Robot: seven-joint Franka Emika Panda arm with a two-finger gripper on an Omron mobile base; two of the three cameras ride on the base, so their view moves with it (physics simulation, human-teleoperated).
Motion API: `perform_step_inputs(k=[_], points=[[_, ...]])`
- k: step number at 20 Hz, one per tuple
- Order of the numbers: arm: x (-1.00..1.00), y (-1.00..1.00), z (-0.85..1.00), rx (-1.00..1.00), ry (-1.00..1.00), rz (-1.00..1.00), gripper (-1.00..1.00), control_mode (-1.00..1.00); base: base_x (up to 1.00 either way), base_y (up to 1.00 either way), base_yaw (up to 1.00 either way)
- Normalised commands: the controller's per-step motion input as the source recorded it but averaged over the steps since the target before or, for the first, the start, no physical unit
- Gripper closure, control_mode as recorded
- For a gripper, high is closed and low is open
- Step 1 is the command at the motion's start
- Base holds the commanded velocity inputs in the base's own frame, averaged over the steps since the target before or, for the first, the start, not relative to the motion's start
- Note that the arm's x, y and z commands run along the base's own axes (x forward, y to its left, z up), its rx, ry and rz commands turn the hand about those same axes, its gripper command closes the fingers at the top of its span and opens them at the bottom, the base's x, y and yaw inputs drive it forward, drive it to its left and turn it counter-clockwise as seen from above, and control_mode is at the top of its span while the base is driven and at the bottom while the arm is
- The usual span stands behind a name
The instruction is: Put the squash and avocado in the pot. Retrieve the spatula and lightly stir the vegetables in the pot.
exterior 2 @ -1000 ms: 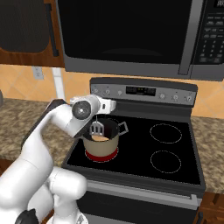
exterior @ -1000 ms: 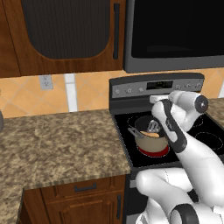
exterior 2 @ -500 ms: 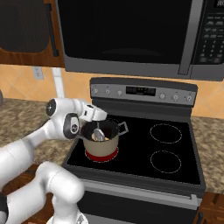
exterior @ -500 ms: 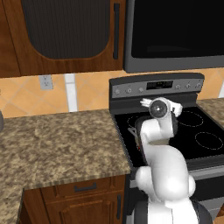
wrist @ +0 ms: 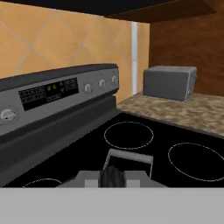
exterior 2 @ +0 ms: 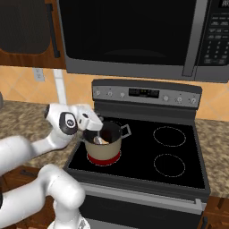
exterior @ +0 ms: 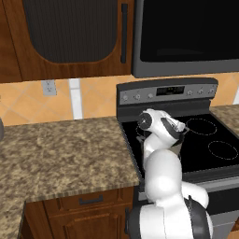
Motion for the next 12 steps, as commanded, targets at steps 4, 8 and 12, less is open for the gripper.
perform_step_inputs(k=[4, 8, 12], points=[[0.10, 0.00, -0.16, 0.02, -0.09, -0.10, 1.00, -1.00, 0.00, 0.00, 0.00], [0.12, -0.01, -0.06, 0.00, -0.16, -0.04, 1.00, -1.00, 0.00, 0.00, 0.00], [0.00, -0.04, 0.04, 0.00, -0.25, -0.01, 1.00, -1.00, 0.00, 0.00, 0.00]])
